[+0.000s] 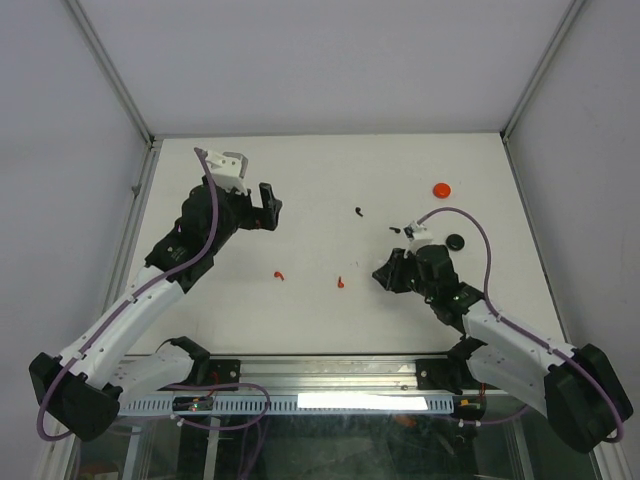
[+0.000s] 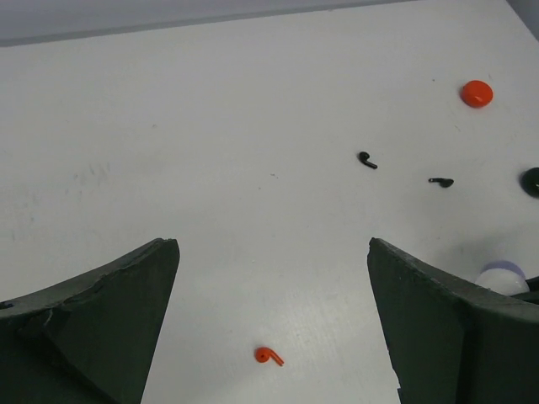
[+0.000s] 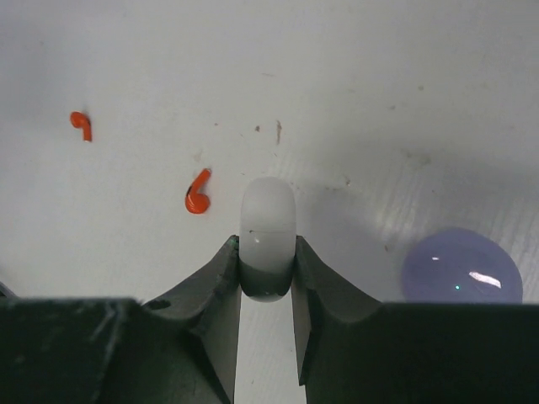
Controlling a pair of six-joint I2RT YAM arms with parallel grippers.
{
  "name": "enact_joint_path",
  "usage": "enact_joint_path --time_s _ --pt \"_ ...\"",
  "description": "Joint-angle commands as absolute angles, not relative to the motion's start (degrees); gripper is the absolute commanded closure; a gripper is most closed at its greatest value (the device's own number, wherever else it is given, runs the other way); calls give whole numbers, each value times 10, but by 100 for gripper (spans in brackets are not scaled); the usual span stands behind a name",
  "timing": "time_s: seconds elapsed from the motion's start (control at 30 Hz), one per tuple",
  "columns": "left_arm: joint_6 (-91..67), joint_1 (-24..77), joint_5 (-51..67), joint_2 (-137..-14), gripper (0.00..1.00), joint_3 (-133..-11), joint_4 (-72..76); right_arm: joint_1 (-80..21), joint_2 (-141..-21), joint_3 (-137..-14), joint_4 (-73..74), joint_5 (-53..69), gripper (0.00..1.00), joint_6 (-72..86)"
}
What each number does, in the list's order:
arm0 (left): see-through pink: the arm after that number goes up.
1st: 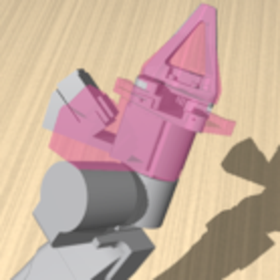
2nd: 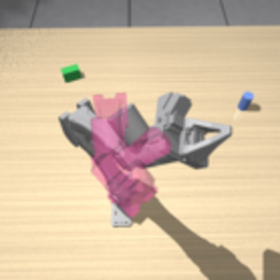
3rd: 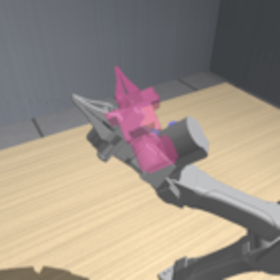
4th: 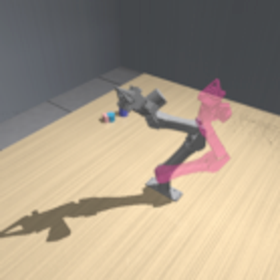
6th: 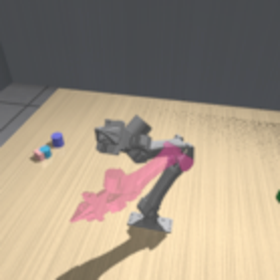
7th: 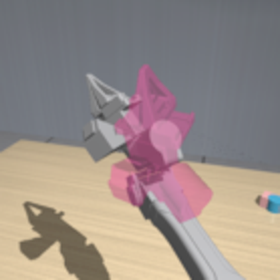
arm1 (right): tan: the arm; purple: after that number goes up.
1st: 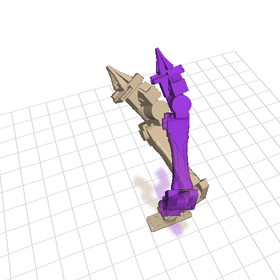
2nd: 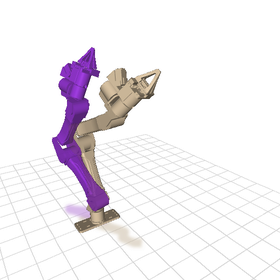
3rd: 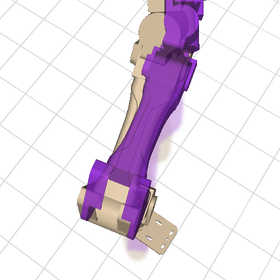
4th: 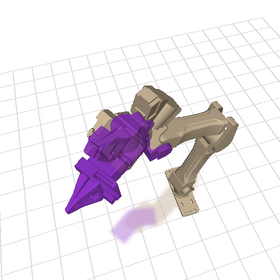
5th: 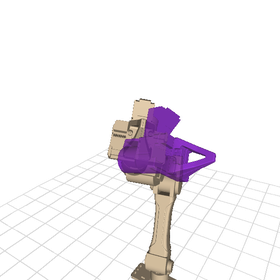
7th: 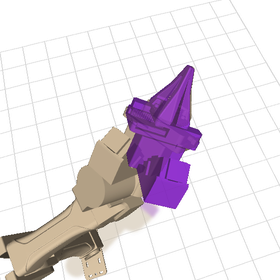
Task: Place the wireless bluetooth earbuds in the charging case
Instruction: Place the charging case at the center of the board.
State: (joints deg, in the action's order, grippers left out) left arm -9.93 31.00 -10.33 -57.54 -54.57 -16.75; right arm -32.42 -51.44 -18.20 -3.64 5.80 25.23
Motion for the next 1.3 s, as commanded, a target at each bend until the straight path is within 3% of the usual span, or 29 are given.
enact_joint_path --time_s 0.0,0.3,0.43,0.73,1.27 --pt "-75 305 -127 -555 1 -530 -146 -321 -549 -206 -46 10 100 302" --pt "-74 296 -109 -564 1 -530 -146 -314 -621 -205 -57 8 100 329" --pt "-74 291 -104 -562 1 -530 -146 -312 -651 -218 -46 15 95 332" --pt "-74 286 -102 -559 1 -527 -146 -310 -655 -244 1 -13 78 333" --pt "-80 280 -98 -550 1 -528 -146 -310 -531 -290 100 -66 46 288"
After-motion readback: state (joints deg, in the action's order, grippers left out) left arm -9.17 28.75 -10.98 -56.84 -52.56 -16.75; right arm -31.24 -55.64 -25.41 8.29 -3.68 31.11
